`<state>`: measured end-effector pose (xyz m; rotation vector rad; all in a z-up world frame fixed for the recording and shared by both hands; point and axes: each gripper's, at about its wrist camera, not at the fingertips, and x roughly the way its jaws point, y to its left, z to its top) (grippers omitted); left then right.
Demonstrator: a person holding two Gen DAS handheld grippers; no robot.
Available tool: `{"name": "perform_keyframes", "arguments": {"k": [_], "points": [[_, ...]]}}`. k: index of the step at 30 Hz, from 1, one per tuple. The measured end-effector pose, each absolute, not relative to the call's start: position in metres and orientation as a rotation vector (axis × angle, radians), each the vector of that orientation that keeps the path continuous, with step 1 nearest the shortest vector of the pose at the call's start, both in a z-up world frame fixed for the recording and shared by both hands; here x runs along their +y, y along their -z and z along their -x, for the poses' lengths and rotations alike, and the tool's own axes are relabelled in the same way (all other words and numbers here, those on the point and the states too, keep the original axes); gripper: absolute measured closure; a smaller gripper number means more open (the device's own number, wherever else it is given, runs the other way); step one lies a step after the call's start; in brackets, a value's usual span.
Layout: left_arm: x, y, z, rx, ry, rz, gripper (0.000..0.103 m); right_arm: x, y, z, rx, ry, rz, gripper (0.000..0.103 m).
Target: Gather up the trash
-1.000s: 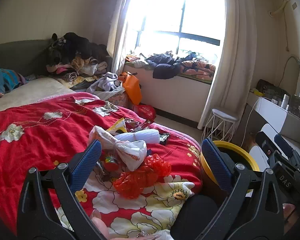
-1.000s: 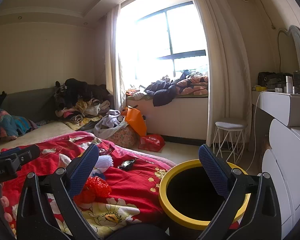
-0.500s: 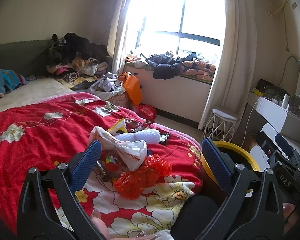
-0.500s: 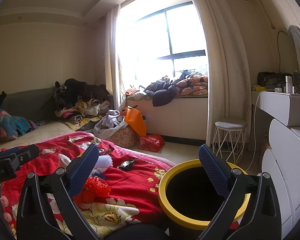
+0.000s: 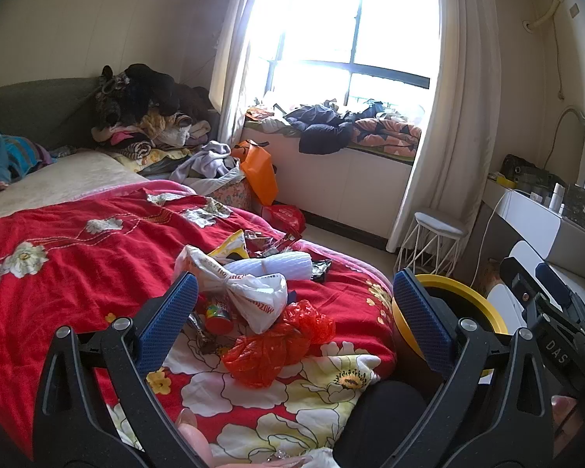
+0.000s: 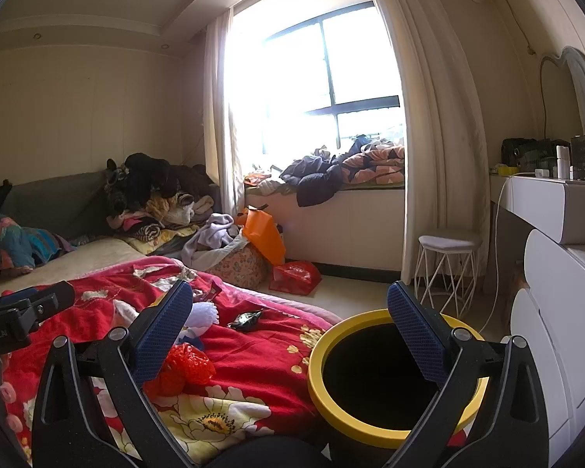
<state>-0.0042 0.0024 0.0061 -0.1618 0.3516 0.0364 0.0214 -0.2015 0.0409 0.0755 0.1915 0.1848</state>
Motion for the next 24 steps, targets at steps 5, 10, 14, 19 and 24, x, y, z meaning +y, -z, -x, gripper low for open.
{"name": "perform_keyframes", "arguments": {"k": [5,10,14,19,24], "points": [[0.003,-0.007,0.005,0.350,-0.037,0.161,0.011,-0.202,-0.041,-0.022,0.191,-0.186,-0.076,0.006],[0.003,-0.007,0.005,0.350,-0.036,0.162,0.011,-0.203,-0.041,-0.022,0.193,-0.183,-0.078,0.006],[0.002,-0.006,0.004,0.355,-0.032,0.162,0.011,-0.208,-0.042,-0.021,0.194,-0.175,-0.085,0.006],[-0.003,-0.003,-0.003,0.355,-0.029,0.153,0.011,-0.214,-0.043,-0.025,0.202,-0.164,-0.091,0.006],[-0.006,-0.003,-0.008,0.357,-0.025,0.154,0.011,-0.215,-0.046,-0.033,0.207,-0.157,-0.084,0.006]]}}
